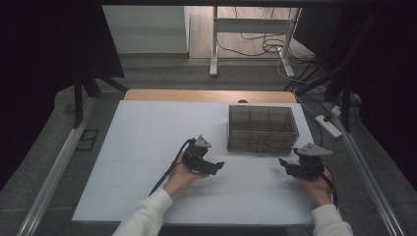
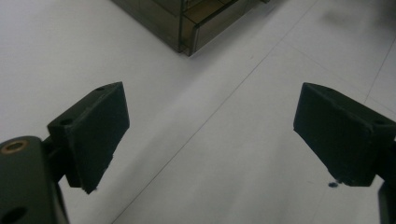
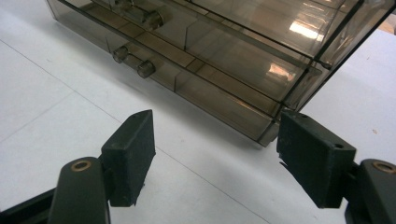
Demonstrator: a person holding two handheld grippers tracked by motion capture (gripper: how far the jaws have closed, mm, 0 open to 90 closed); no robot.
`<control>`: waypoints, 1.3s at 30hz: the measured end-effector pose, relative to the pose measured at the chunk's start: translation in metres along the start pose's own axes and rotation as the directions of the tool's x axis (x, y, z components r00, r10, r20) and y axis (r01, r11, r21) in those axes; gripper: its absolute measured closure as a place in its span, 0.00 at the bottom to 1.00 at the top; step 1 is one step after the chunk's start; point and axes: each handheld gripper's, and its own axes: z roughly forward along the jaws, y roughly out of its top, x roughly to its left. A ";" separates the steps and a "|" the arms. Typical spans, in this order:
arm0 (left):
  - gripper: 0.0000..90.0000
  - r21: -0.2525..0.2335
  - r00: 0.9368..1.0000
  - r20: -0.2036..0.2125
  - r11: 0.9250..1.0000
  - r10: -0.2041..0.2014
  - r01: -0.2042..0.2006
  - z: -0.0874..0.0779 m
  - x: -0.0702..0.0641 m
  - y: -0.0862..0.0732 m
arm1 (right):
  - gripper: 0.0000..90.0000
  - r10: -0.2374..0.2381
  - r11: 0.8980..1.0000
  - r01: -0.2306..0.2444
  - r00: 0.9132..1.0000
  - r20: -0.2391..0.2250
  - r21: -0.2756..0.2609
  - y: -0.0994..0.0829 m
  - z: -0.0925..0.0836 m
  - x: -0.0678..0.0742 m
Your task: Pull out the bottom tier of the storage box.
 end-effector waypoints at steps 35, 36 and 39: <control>0.17 0.024 1.000 -0.006 0.999 0.023 -0.022 0.030 -0.002 0.015 | 0.33 0.023 0.999 -0.025 0.999 0.039 0.042 -0.003 0.015 -0.013; 0.18 0.024 1.000 -0.006 0.999 0.023 -0.022 0.031 -0.003 0.015 | 0.33 0.025 0.999 -0.027 0.999 0.039 0.042 -0.003 0.015 -0.013; 0.19 0.028 1.000 -0.005 0.999 0.028 -0.028 0.033 -0.003 0.016 | 0.33 0.026 0.999 -0.028 0.999 0.041 0.040 -0.003 0.016 -0.013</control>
